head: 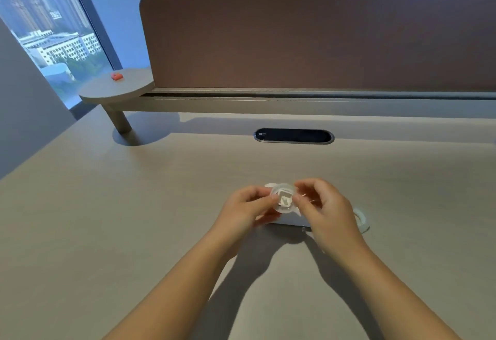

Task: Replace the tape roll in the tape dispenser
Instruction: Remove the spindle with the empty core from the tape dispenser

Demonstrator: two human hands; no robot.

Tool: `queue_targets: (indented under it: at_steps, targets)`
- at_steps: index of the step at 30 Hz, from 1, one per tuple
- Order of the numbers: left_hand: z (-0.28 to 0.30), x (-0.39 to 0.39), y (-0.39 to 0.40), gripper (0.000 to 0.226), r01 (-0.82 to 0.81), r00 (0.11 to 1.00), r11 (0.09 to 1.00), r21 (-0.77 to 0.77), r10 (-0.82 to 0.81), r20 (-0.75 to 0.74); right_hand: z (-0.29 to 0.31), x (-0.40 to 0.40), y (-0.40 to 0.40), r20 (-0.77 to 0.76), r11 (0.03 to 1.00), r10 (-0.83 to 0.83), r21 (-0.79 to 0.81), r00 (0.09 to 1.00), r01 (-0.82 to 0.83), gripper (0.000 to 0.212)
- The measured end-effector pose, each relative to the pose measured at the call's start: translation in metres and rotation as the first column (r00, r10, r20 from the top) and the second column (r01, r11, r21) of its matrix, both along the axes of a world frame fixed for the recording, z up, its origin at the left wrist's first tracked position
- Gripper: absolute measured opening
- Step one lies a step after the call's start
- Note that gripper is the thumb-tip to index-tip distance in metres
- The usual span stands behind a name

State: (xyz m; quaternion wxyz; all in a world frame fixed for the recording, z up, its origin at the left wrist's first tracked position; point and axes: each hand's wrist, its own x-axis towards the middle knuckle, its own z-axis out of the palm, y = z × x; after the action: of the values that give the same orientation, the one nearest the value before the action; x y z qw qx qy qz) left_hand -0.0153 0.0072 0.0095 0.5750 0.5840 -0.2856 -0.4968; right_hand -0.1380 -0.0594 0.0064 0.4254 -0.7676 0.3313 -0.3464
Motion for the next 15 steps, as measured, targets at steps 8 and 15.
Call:
queue_targets:
  at_steps: [8,15]
  targets:
    - [-0.021,-0.026,0.053,0.010,0.036,0.999,0.986,-0.161,-0.029,0.045,-0.017,-0.025,0.059,0.013,0.963,-0.052,-0.263,0.999,0.054,0.020]
    - [-0.027,-0.032,0.101,0.014,0.097,0.990,0.977,-0.191,-0.075,0.118,-0.021,-0.036,0.102,0.164,0.982,0.096,0.146,0.982,-0.121,0.011]
